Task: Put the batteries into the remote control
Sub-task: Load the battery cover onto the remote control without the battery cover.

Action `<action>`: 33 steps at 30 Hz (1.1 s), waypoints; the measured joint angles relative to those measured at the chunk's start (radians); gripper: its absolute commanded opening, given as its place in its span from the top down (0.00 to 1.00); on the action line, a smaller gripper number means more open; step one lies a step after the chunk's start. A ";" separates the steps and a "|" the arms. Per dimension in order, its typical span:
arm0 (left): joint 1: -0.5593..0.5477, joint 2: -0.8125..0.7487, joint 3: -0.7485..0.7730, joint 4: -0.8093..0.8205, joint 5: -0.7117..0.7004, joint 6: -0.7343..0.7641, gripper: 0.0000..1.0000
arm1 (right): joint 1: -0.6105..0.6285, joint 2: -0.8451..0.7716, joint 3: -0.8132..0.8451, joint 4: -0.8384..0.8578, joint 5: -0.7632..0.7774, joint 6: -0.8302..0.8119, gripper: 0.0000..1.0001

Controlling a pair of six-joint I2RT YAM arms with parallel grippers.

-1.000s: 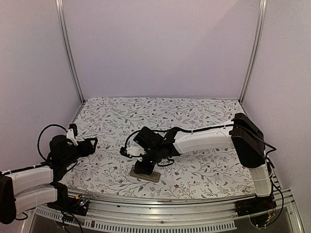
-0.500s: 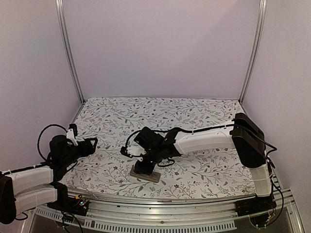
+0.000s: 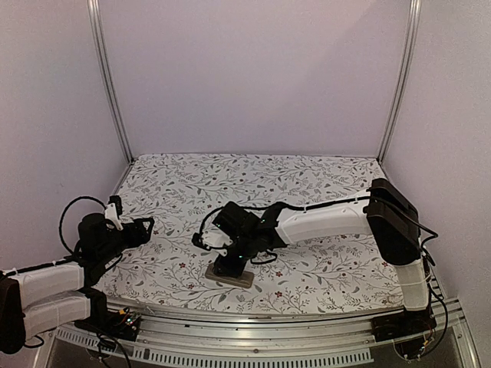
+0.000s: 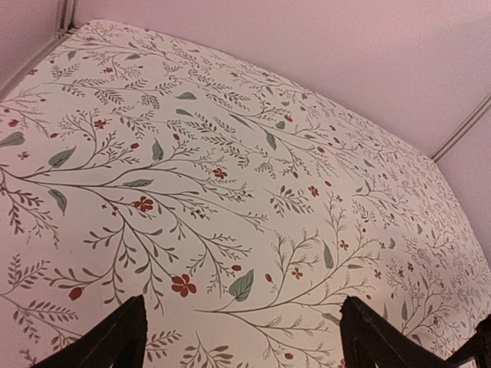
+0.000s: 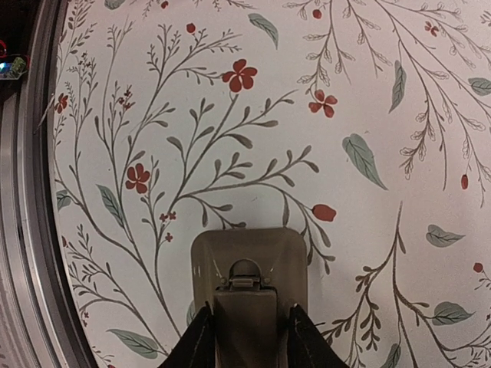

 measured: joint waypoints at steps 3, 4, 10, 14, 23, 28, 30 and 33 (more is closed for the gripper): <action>0.000 0.000 0.000 0.000 0.000 0.000 0.13 | 0.000 0.000 0.000 -0.011 0.000 0.000 0.66; 0.000 0.000 0.000 0.000 0.000 0.000 0.13 | 0.001 0.000 -0.001 -0.013 0.000 0.000 0.65; 0.000 0.000 0.000 0.000 0.000 0.000 0.13 | 0.005 0.000 -0.002 -0.018 0.000 0.001 0.58; 0.000 0.000 0.000 0.000 0.000 0.000 0.13 | 0.006 0.000 -0.002 -0.018 0.000 0.001 0.49; 0.000 0.000 0.000 0.000 0.000 0.000 0.13 | 0.011 -0.007 -0.001 -0.028 0.002 0.001 0.41; 0.000 0.000 0.000 0.000 0.000 0.000 0.13 | 0.013 -0.052 0.002 -0.035 0.006 -0.001 0.69; 0.000 0.000 0.000 0.000 0.000 0.000 0.13 | 0.013 -0.082 0.002 -0.028 0.001 0.002 0.92; 0.000 0.000 0.000 0.000 0.000 0.000 0.13 | 0.013 -0.111 0.002 -0.003 -0.021 0.010 1.00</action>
